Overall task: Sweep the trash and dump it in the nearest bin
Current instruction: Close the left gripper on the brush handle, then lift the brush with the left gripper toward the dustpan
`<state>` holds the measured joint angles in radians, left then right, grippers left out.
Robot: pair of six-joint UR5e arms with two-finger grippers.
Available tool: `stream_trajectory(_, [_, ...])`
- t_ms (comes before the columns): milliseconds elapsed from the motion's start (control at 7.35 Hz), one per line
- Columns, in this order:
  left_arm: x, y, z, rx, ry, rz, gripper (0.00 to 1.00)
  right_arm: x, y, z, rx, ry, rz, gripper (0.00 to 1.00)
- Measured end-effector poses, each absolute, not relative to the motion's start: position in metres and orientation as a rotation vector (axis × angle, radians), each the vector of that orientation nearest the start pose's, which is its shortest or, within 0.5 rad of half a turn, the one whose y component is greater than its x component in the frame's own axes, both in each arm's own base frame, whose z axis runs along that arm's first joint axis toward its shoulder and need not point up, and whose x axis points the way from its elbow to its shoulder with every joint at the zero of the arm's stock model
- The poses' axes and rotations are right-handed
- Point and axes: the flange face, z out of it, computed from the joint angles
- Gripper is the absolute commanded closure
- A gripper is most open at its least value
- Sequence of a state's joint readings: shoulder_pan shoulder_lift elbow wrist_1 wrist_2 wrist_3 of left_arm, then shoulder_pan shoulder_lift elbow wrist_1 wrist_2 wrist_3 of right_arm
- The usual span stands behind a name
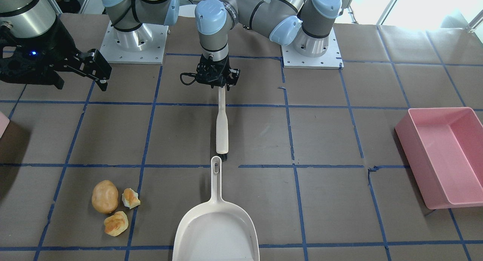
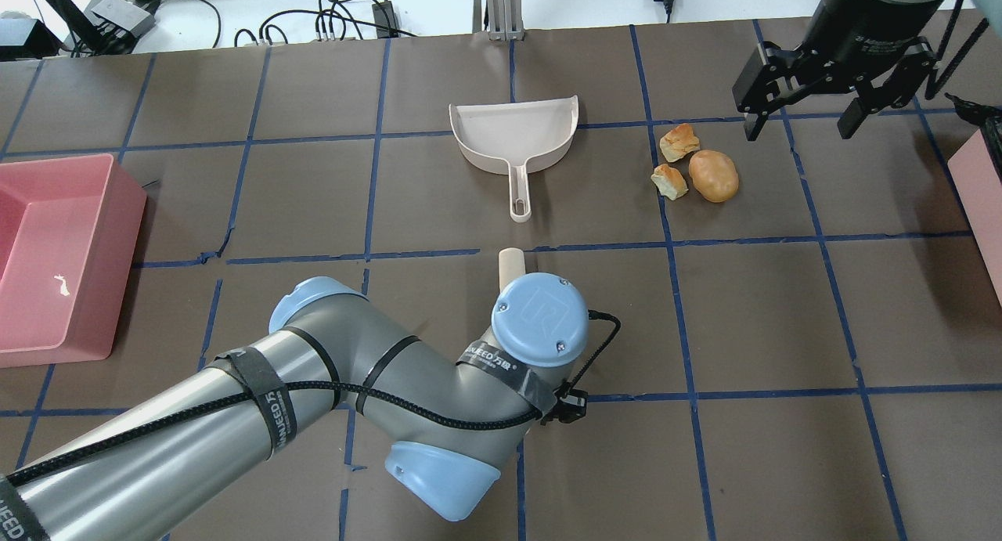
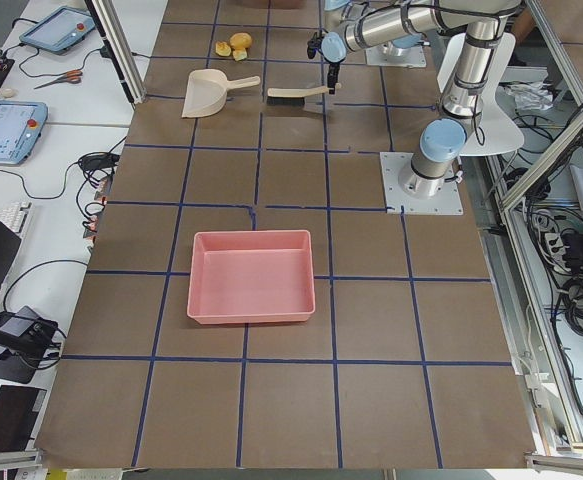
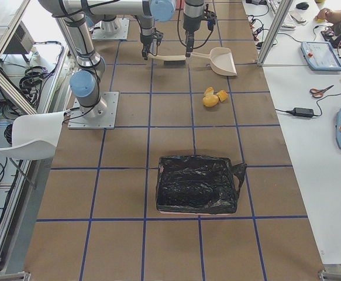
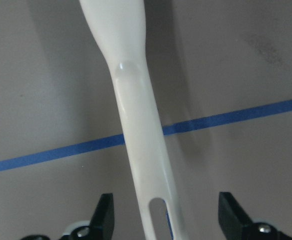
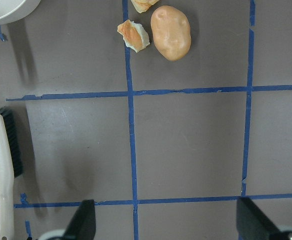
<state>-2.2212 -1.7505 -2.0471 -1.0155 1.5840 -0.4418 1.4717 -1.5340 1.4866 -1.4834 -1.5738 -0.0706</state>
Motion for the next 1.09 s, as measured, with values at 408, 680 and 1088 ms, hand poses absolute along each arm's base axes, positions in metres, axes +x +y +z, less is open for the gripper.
stream_trajectory(408, [-0.393, -0.299, 0.238, 0.325, 3.065, 0.106, 0.98, 0.082, -0.514, 0.502, 0.045, 3.14, 0.063, 0.0])
stream_trajectory(680, [-0.393, -0.299, 0.24, 0.328, 3.067, 0.1, 0.99, 0.082, -0.514, 0.502, 0.045, 3.14, 0.064, 0.0])
stream_trajectory(1088, [-0.389, -0.299, 0.261, 0.317, 3.088, 0.048, 1.0, 0.082, -0.514, 0.502, 0.045, 3.14, 0.061, 0.0])
